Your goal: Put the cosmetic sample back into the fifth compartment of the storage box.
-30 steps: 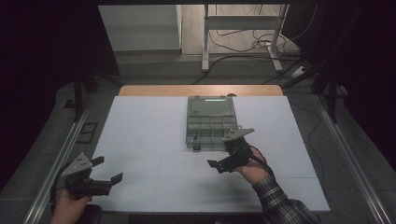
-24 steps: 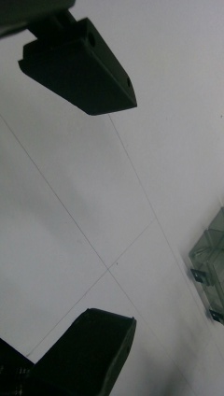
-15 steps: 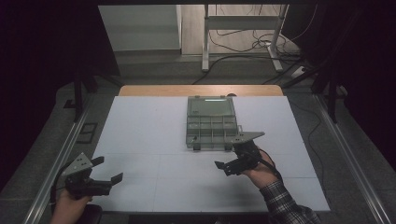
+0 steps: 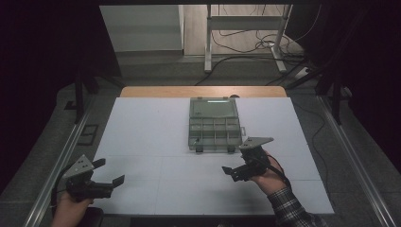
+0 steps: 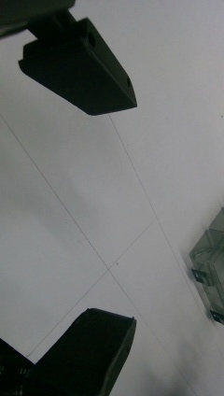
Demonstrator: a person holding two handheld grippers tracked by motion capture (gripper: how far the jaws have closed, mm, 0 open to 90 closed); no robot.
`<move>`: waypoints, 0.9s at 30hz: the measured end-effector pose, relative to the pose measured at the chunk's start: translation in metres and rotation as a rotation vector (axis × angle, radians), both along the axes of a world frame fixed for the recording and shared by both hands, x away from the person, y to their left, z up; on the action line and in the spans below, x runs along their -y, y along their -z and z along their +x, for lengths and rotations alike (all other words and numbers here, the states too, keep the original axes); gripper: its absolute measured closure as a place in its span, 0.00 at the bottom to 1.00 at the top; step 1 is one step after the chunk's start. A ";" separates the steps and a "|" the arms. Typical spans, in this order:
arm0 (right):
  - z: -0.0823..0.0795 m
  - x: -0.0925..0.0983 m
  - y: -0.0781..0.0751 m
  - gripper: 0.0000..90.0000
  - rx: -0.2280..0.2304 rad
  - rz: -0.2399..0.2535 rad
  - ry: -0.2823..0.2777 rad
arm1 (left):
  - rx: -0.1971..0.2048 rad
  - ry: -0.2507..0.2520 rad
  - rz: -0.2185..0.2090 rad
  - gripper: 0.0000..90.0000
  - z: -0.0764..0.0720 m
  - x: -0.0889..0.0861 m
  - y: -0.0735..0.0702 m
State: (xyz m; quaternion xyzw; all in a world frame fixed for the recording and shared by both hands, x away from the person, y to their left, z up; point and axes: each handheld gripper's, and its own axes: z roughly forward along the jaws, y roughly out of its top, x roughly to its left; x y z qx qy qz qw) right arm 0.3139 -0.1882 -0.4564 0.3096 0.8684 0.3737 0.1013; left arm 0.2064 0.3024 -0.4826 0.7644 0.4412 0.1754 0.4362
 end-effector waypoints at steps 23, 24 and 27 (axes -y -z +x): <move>-0.017 0.022 -0.004 0.05 0.049 -0.008 0.031 | -0.001 0.001 -0.001 0.02 0.001 0.000 0.000; -0.018 0.024 -0.004 0.05 0.051 -0.005 0.037 | -0.001 0.001 -0.002 0.02 0.001 -0.001 0.000; -0.020 0.030 -0.005 0.04 0.052 0.001 0.051 | -0.003 0.000 -0.005 0.02 0.001 -0.001 0.000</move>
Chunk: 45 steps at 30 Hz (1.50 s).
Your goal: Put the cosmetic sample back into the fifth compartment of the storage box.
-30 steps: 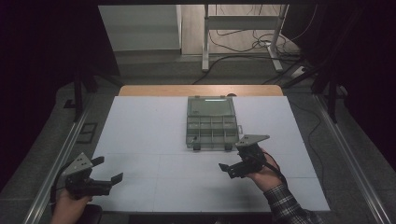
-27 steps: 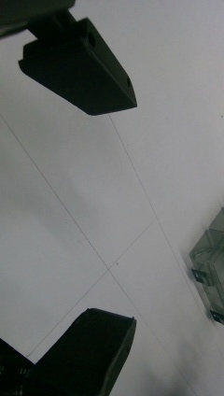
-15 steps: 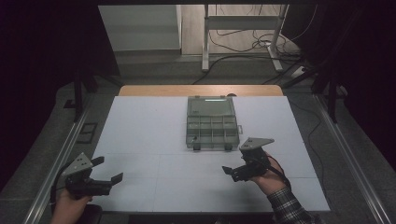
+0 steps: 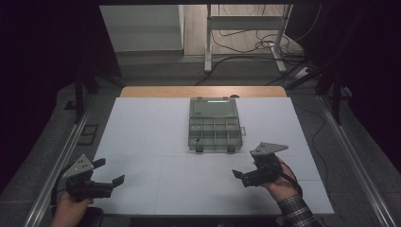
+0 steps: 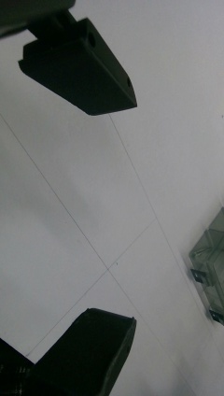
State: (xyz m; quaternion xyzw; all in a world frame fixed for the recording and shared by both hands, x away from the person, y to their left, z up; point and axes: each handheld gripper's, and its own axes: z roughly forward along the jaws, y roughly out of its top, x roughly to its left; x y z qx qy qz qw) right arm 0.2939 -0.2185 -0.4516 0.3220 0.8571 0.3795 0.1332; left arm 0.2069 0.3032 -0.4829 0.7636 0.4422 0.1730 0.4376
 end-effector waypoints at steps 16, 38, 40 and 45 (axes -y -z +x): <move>-0.012 0.030 0.004 0.02 0.011 0.014 0.094 | -0.004 -0.002 -0.002 0.02 0.000 0.000 0.000; -0.034 0.057 0.005 0.01 0.016 0.025 0.167 | -0.006 -0.005 0.000 0.02 0.000 0.000 0.000; -0.036 0.058 0.006 0.02 0.021 0.023 0.169 | -0.005 -0.005 0.000 0.02 0.000 0.000 0.000; -0.041 0.062 0.007 0.04 0.020 0.019 0.167 | -0.006 -0.006 -0.001 0.02 0.000 0.000 0.000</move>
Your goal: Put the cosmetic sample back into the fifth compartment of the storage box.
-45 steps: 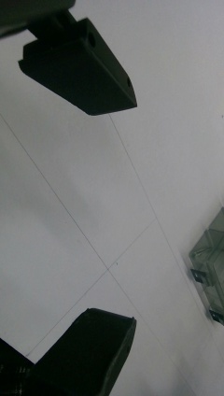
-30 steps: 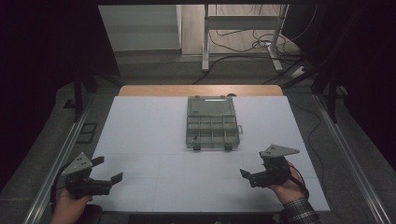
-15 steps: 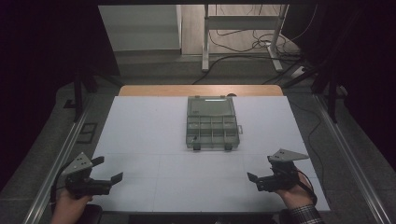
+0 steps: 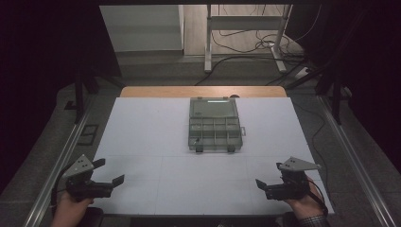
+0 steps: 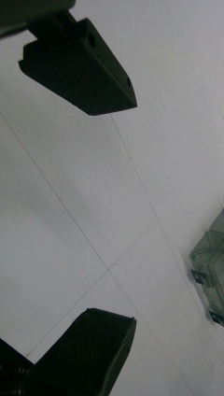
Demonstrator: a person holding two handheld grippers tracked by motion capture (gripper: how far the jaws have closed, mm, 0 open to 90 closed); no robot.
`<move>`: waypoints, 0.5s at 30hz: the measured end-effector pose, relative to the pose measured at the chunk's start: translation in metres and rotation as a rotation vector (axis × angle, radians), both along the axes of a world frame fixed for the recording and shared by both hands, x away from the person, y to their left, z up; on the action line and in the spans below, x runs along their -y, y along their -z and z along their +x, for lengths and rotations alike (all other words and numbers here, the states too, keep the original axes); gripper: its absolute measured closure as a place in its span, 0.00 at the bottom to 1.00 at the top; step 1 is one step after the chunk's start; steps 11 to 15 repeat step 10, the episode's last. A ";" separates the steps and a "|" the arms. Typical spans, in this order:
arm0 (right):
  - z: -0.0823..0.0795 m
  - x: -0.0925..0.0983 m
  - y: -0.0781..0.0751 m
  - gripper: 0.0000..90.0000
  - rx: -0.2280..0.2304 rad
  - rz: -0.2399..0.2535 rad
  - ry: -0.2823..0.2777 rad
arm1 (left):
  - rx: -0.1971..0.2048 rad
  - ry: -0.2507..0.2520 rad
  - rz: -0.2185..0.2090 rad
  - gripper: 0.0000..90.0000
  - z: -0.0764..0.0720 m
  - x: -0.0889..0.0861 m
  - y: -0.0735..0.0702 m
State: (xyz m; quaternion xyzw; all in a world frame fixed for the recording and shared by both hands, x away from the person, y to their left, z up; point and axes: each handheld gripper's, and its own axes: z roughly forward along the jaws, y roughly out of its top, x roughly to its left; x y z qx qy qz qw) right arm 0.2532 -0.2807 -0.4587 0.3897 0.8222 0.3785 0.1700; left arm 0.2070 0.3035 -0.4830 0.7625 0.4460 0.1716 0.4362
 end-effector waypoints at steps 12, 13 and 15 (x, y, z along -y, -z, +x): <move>-0.003 0.003 0.002 0.03 -0.014 -0.007 0.011 | -0.001 -0.001 0.002 0.02 0.001 0.001 0.000; -0.003 0.003 0.002 0.03 -0.014 -0.007 0.011 | -0.001 -0.001 0.002 0.02 0.001 0.001 0.000; -0.003 0.003 0.002 0.03 -0.014 -0.007 0.011 | -0.001 -0.001 0.002 0.02 0.001 0.001 0.000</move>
